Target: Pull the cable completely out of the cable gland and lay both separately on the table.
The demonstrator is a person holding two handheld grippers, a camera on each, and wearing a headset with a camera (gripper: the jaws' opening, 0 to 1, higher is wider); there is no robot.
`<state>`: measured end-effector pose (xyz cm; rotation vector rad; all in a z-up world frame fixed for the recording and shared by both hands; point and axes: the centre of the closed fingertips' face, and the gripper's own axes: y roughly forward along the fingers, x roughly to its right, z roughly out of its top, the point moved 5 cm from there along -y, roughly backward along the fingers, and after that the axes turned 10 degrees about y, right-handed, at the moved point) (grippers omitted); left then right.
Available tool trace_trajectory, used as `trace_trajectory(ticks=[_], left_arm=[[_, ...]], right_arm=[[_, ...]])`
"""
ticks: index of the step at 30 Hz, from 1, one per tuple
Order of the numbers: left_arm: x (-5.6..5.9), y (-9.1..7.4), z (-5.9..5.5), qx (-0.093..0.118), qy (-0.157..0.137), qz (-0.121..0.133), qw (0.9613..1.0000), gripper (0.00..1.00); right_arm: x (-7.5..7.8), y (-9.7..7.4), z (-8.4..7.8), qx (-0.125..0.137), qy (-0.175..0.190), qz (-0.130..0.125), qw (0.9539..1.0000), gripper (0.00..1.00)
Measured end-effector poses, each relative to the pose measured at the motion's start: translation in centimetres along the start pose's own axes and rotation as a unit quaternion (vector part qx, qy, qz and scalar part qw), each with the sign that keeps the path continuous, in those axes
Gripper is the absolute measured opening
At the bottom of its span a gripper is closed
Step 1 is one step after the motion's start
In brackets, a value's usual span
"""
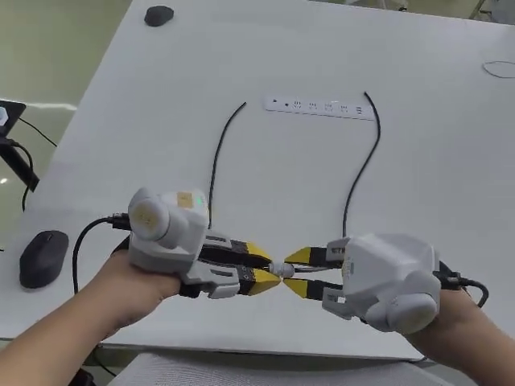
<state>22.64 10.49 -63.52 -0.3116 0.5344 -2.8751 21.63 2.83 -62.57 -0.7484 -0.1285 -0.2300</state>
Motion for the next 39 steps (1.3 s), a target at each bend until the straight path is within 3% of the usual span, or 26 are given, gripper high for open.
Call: trace_trajectory(ticks=[9, 19, 28, 39], left_arm=[[-0.3, 0.2, 1.0, 0.012, 0.015, 0.006, 0.9998, 0.15], [-0.6, 0.4, 1.1, 0.014, 0.021, 0.013, 0.9996, 0.15], [-0.6, 0.9, 1.5, 0.017, 0.038, 0.016, 0.9990, 0.15], [-1.0, 0.7, 2.1, 0.024, 0.061, 0.025, 0.9976, 0.15]], right_arm=[[1.0, -0.4, 0.1, 0.007, 0.029, -0.004, 0.9996, 0.09], [1.1, -1.1, -1.0, -0.008, 0.074, -0.022, 0.9970, 0.12], [2.0, -1.7, -2.2, -0.022, 0.115, -0.066, 0.9909, 0.08], [2.2, -1.9, -1.0, 0.005, 0.125, -0.117, 0.9852, 0.03]])
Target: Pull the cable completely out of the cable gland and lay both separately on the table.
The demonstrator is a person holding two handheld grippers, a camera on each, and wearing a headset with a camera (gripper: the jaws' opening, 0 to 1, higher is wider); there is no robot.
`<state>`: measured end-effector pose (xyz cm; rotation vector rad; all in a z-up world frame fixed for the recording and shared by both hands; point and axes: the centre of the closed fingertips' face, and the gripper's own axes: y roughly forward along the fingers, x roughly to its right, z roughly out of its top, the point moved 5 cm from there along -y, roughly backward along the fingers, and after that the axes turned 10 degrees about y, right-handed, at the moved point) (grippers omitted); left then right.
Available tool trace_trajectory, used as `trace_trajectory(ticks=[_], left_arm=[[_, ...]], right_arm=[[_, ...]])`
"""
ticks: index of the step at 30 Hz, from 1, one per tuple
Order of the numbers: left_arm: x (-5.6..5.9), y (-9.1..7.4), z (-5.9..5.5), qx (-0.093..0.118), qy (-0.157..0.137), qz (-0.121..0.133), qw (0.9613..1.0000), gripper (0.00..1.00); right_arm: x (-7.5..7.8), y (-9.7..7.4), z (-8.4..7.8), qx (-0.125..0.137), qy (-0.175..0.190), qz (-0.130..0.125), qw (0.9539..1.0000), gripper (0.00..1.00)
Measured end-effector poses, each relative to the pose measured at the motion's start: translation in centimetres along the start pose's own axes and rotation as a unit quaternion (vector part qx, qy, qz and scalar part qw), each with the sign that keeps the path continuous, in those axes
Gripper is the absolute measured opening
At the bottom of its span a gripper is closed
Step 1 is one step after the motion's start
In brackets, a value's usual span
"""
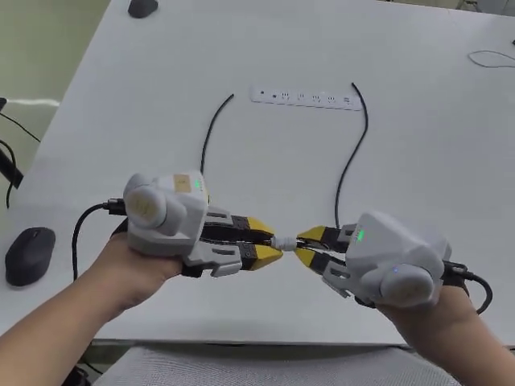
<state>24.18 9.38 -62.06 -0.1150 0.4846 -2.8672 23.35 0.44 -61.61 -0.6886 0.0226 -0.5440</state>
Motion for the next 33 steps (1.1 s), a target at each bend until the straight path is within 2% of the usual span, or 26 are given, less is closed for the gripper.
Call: trace_trajectory(ticks=[10, 22, 27, 33], left_arm=[[-0.47, -0.22, 0.32, -0.002, 0.013, 0.014, 0.9998, 0.15], [-0.69, -0.05, 0.27, -0.007, 0.017, 0.021, 0.9996, 0.15], [-0.64, -0.11, 0.13, -0.007, 0.016, 0.022, 0.9996, 0.15], [-0.61, -0.11, 0.15, -0.003, 0.012, 0.025, 0.9996, 0.15]], right_arm=[[0.25, 0.24, 0.26, 0.014, 0.035, -0.022, 0.9990, 0.00], [0.56, 0.59, 0.02, 0.007, 0.060, -0.020, 0.9980, 0.00], [0.58, 0.62, -0.36, 0.006, 0.063, -0.021, 0.9978, 0.00], [0.81, 0.48, -0.63, 0.009, 0.082, -0.022, 0.9964, 0.00]])
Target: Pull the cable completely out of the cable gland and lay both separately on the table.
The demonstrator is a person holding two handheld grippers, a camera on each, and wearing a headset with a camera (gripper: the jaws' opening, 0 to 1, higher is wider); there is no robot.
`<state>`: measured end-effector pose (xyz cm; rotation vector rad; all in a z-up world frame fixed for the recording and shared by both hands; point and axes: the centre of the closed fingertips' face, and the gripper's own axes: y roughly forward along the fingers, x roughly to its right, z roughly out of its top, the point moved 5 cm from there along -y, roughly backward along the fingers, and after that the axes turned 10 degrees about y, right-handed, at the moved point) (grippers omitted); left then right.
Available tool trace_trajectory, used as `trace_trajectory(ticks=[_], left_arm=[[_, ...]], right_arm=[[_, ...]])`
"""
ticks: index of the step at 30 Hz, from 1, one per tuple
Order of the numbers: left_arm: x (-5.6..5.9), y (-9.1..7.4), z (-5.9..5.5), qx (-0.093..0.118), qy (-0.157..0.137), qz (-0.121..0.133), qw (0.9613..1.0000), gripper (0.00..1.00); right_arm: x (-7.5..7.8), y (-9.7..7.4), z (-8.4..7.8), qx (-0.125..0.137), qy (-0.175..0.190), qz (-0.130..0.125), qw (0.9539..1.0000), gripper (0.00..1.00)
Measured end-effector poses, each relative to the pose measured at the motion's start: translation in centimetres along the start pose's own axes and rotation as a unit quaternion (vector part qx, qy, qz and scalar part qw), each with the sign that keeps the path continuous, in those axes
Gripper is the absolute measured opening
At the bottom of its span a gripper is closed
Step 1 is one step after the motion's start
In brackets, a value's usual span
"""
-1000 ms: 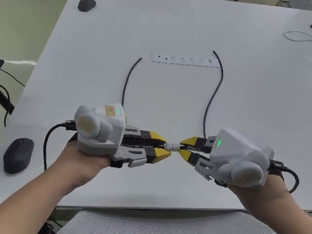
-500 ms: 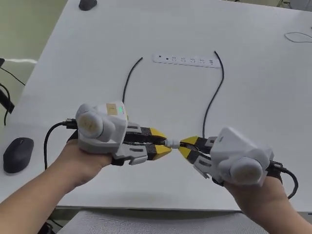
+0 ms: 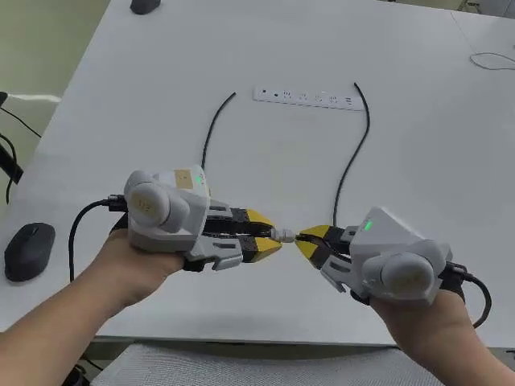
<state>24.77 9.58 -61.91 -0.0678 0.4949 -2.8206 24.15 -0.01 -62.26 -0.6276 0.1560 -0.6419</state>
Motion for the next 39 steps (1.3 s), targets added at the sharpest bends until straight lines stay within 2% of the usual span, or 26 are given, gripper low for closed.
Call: trace_trajectory(ticks=[8, 14, 17, 22, 26, 27, 28, 30, 31, 32, 35, 39], left_arm=[[-0.2, 0.3, -0.1, 0.002, -0.005, 0.004, 1.0000, 0.15], [-0.3, 0.2, 0.1, 0.007, -0.016, 0.009, 0.9998, 0.15], [-0.4, 0.2, 0.4, 0.014, -0.024, 0.012, 0.9995, 0.15], [-0.5, 0.4, 0.8, 0.020, -0.031, 0.017, 0.9992, 0.15], [-0.4, 0.8, 0.9, 0.022, -0.033, 0.017, 0.9991, 0.15], [-0.3, 0.9, 0.9, 0.021, -0.032, 0.017, 0.9991, 0.15], [-0.3, 1.0, 0.9, 0.020, -0.032, 0.018, 0.9991, 0.15], [-0.4, 1.0, 0.9, 0.019, -0.032, 0.023, 0.9990, 0.15], [-0.3, 1.0, 0.9, 0.018, -0.035, 0.023, 0.9990, 0.15], [-0.2, 1.2, 0.8, 0.016, -0.032, 0.022, 0.9991, 0.15], [0.1, 1.4, 0.8, 0.016, -0.033, 0.020, 0.9991, 0.15], [0.0, 1.1, 0.9, 0.018, -0.039, 0.023, 0.9988, 0.15]], right_arm=[[0.8, -0.1, -0.5, -0.006, 0.011, -0.007, 0.9999, 0.00], [2.3, -0.7, -1.8, -0.011, 0.056, -0.023, 0.9981, 0.00], [3.2, -0.9, -2.6, -0.009, 0.084, -0.036, 0.9957, 0.00], [4.7, -1.2, -4.4, -0.020, 0.160, -0.064, 0.9849, 0.00], [5.7, -1.4, -6.2, -0.026, 0.231, -0.080, 0.9694, 0.00], [5.8, -1.4, -6.5, -0.024, 0.242, -0.079, 0.9668, 0.00], [6.0, -1.4, -7.1, -0.029, 0.259, -0.085, 0.9616, 0.00], [6.1, -1.4, -7.8, -0.034, 0.280, -0.090, 0.9553, 0.00], [6.3, -1.4, -7.9, -0.027, 0.288, -0.090, 0.9530, 0.00], [6.4, -1.4, -8.1, -0.034, 0.294, -0.097, 0.9503, 0.00], [6.2, -1.3, -8.0, -0.034, 0.298, -0.097, 0.9490, 0.00], [6.1, -1.5, -7.7, -0.026, 0.291, -0.098, 0.9513, 0.00]])
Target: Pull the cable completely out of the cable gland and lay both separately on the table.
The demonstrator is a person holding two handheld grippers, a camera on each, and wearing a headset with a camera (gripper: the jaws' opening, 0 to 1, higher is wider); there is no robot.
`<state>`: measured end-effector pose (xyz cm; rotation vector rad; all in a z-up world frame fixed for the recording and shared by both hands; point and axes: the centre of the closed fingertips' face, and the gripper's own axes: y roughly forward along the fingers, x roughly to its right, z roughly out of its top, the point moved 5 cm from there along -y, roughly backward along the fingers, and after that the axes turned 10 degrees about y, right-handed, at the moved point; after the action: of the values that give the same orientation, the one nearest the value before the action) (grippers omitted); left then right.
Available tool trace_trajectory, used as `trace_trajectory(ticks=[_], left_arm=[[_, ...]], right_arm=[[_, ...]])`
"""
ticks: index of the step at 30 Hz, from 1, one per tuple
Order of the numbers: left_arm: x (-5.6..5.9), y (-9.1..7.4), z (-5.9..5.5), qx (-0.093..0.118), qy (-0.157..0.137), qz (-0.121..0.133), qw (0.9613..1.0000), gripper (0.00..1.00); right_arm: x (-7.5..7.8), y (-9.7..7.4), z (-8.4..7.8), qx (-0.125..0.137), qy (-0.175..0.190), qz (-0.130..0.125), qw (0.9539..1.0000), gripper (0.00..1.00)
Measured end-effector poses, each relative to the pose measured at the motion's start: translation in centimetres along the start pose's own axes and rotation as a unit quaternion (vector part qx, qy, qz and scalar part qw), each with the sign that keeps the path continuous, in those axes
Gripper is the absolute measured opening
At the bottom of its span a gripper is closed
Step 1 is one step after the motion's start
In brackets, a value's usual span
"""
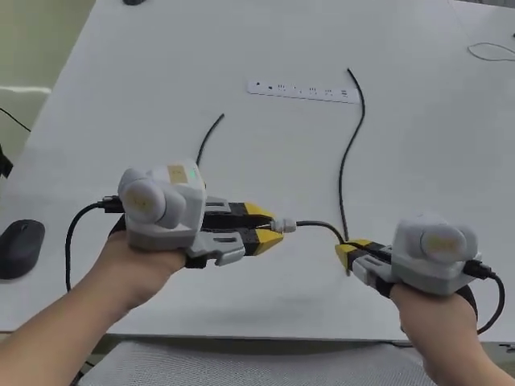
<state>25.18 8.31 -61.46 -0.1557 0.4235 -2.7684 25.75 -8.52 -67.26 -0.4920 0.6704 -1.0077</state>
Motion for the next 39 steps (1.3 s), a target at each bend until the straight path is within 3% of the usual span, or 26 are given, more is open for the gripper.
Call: trace_trajectory(ticks=[8, 13, 19, 21, 23, 26, 27, 31, 33, 36, 38, 39], left_arm=[[-0.2, -0.8, 0.1, -0.003, -0.002, 0.004, 1.0000, 0.15], [-0.2, -1.0, 0.3, 0.002, -0.017, 0.003, 0.9999, 0.15], [-0.1, -1.1, 0.6, -0.003, -0.011, 0.004, 0.9999, 0.15], [0.1, -1.0, 0.4, -0.008, -0.010, 0.003, 0.9999, 0.15], [0.3, -1.0, 0.4, -0.011, -0.010, 0.003, 0.9999, 0.15], [0.6, -1.1, 0.3, -0.014, -0.009, 0.001, 0.9999, 0.15], [0.8, -1.2, 0.3, -0.015, -0.009, 0.000, 0.9998, 0.15], [1.2, -1.1, -0.1, -0.024, -0.009, 0.001, 0.9997, 0.15], [1.4, -1.1, -0.2, -0.027, -0.008, 0.001, 0.9996, 0.15], [1.7, -0.9, -0.2, -0.029, -0.009, 0.001, 0.9995, 0.15], [1.8, -0.8, -0.2, -0.033, -0.007, 0.003, 0.9994, 0.15], [1.9, -0.8, -0.3, -0.034, -0.007, 0.002, 0.9994, 0.15]], right_arm=[[-0.7, -0.6, -0.2, 0.011, -0.030, 0.016, 0.9994, 0.01], [-1.0, -0.9, -0.1, 0.019, -0.041, 0.040, 0.9982, 0.02], [-1.7, -2.2, 0.7, 0.032, -0.073, 0.038, 0.9961, 0.08], [-2.7, -2.6, 1.2, 0.049, -0.109, 0.060, 0.9910, 0.12], [-3.1, -3.0, 1.4, 0.035, -0.155, 0.040, 0.9865, 0.15], [-4.8, -3.8, 2.6, 0.045, -0.226, 0.032, 0.9726, 0.19], [-5.6, -3.9, 2.9, 0.046, -0.257, 0.028, 0.9649, 0.19], [-7.5, -3.6, 3.0, 0.032, -0.311, 0.026, 0.9497, 0.13], [-8.7, -3.2, 3.0, 0.034, -0.343, 0.031, 0.9380, 0.13], [-9.5, -2.8, 2.9, 0.033, -0.370, 0.024, 0.9282, 0.11], [-9.7, -2.7, 2.6, 0.026, -0.402, 0.018, 0.9151, 0.11], [-9.8, -2.7, 2.5, 0.027, -0.405, 0.014, 0.9138, 0.09]])
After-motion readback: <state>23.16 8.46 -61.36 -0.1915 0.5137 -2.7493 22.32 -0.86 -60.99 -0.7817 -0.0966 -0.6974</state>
